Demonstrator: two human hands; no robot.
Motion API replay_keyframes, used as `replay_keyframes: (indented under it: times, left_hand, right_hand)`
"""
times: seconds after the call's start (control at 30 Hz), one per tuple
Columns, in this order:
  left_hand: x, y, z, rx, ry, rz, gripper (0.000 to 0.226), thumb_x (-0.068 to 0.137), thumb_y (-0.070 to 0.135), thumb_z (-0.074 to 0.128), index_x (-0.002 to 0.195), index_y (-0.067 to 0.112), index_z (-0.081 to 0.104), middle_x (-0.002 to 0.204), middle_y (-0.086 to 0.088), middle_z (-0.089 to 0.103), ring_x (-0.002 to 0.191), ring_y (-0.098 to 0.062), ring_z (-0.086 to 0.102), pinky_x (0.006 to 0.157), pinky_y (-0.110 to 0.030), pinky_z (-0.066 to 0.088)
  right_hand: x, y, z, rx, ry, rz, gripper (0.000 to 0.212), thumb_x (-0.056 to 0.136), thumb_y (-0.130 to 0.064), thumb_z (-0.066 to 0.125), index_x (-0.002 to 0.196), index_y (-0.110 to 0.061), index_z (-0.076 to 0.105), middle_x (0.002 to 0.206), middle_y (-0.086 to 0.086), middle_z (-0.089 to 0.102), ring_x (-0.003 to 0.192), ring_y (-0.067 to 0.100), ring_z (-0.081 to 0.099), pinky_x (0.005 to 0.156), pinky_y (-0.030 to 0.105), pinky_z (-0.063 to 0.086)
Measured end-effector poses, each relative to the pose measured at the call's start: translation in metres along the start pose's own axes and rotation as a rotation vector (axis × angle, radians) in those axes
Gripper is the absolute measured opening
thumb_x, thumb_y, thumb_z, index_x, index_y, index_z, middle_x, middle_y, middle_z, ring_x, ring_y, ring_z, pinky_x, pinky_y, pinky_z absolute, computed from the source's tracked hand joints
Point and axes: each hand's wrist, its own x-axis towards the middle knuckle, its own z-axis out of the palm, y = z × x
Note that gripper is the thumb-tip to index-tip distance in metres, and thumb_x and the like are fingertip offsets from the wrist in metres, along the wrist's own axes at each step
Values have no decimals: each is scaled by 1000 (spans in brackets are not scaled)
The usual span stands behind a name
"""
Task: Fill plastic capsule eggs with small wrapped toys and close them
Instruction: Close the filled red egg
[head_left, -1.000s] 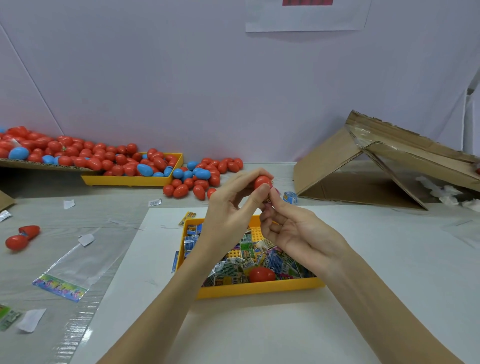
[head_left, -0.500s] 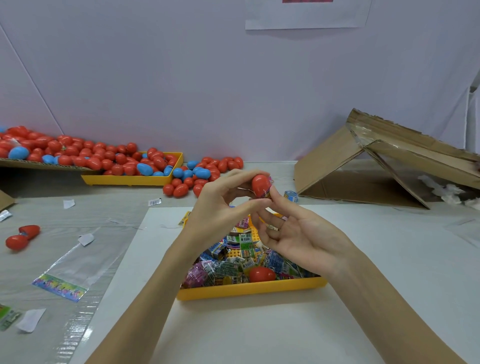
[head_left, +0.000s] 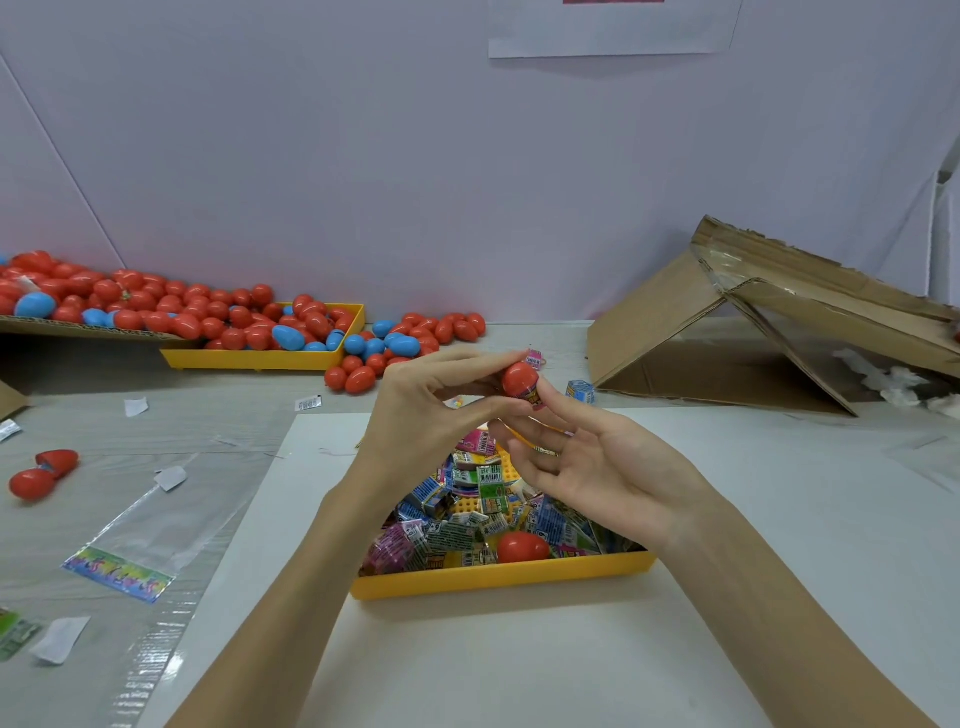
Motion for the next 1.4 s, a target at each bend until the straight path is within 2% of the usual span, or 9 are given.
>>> replay_keyframes:
  times: [0.17, 0.4, 0.5, 0.6, 0.7, 0.8, 0.87, 1.07, 1.4]
  left_hand:
    - [-1, 0, 3, -84, -28, -41, 47, 83, 12, 83, 129, 15, 70, 118, 4, 77, 109, -14, 73, 95, -25, 56]
    - [0, 0, 5, -43, 36, -11, 41, 88, 10, 76, 128, 11, 70, 118, -1, 75, 113, -15, 71, 97, -26, 56]
    - [0, 4, 5, -32, 20, 11, 43, 88, 13, 73, 130, 13, 65, 121, 8, 72, 116, -6, 68, 97, -19, 53]
    - [0, 5, 3, -104, -11, -48, 42, 90, 10, 71, 131, 17, 65, 123, 13, 73, 119, -7, 67, 99, -19, 52]
    - [0, 5, 1, -158, -50, -137, 33, 100, 10, 65, 131, 17, 69, 125, 11, 74, 120, -7, 67, 97, -17, 52]
    - [0, 8, 7, -157, 43, -183, 25, 97, 24, 67, 120, 20, 76, 113, 13, 77, 109, -4, 71, 87, -15, 54]
    - [-1, 8, 15, -185, 101, -204, 24, 92, 23, 73, 115, 18, 78, 108, 10, 79, 105, -7, 73, 85, -17, 56]
    - [-4, 6, 31, -367, 209, -289, 29, 85, 19, 82, 113, 12, 79, 106, 1, 80, 108, -13, 74, 90, -20, 57]
    - [-3, 7, 33, -416, 192, -301, 25, 93, 15, 74, 118, 11, 77, 112, -2, 79, 114, -15, 72, 94, -21, 55]
  right_hand:
    - [1, -4, -2, -121, 8, -88, 20, 85, -29, 78, 92, -11, 83, 118, 15, 75, 112, 26, 73, 82, 27, 60]
    - [3, -3, -4, -115, -28, -107, 45, 87, -28, 78, 125, -6, 70, 126, 18, 72, 117, 30, 71, 86, 30, 61]
    - [3, -2, -5, -127, -19, -137, 48, 87, -27, 77, 129, -5, 68, 124, 18, 73, 116, 30, 71, 84, 29, 61]
    - [4, -1, -4, -152, -10, -186, 46, 87, -26, 76, 127, -4, 68, 122, 18, 74, 114, 29, 72, 81, 27, 60]
    - [4, 2, -4, -376, 82, -364, 47, 84, -29, 77, 125, -8, 69, 113, 11, 78, 105, 23, 76, 80, 24, 60]
    - [5, 5, -8, -885, 306, -682, 39, 87, -30, 79, 122, -19, 70, 100, -2, 79, 94, 12, 76, 80, 22, 60]
    - [7, 7, -11, -1059, 360, -801, 34, 89, -27, 79, 121, -20, 70, 100, -6, 77, 94, 8, 74, 84, 24, 60]
    - [9, 11, -13, -1110, 375, -923, 32, 91, -26, 78, 121, -19, 70, 101, -10, 75, 95, 4, 71, 84, 22, 60]
    - [11, 15, -12, -1275, 423, -1093, 34, 92, -24, 78, 123, -17, 69, 106, -6, 72, 95, 3, 67, 80, 10, 53]
